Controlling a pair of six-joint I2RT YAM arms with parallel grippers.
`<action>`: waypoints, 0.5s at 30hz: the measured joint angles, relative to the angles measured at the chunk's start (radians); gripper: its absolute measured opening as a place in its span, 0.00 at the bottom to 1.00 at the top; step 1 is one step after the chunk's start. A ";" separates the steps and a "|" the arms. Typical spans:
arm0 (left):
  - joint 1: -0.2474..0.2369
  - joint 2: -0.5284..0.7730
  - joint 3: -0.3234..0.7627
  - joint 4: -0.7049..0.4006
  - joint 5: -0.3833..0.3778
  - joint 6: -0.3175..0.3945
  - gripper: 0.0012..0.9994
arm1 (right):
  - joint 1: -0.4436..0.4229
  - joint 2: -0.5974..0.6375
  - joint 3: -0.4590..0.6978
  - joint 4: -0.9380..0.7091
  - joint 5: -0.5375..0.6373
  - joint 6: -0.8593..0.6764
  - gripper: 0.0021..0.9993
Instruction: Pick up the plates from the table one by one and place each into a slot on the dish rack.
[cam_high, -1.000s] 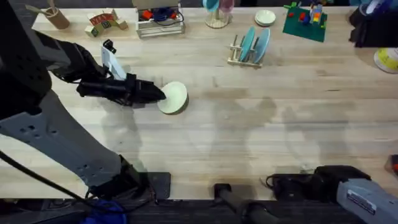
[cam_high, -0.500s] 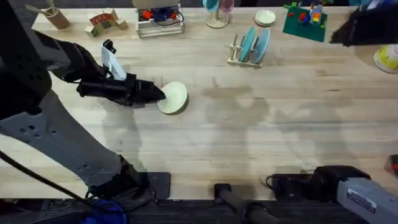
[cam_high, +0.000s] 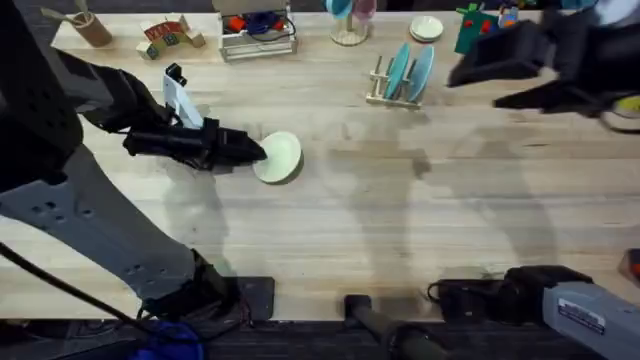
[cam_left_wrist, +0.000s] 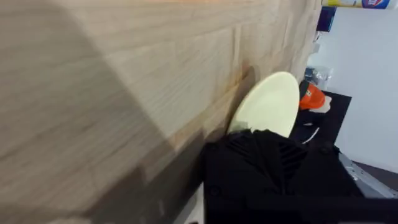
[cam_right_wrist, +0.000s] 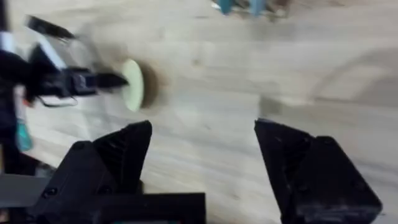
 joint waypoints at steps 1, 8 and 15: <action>0.000 0.000 0.000 0.000 0.000 0.000 0.04 | 0.007 0.000 -0.032 0.045 -0.023 0.020 0.99; 0.000 0.000 0.000 0.000 0.000 0.000 0.04 | 0.089 0.000 -0.247 0.285 -0.098 0.186 0.99; 0.000 0.000 0.000 0.000 0.000 0.000 0.04 | 0.193 0.003 -0.365 0.478 -0.113 0.295 0.99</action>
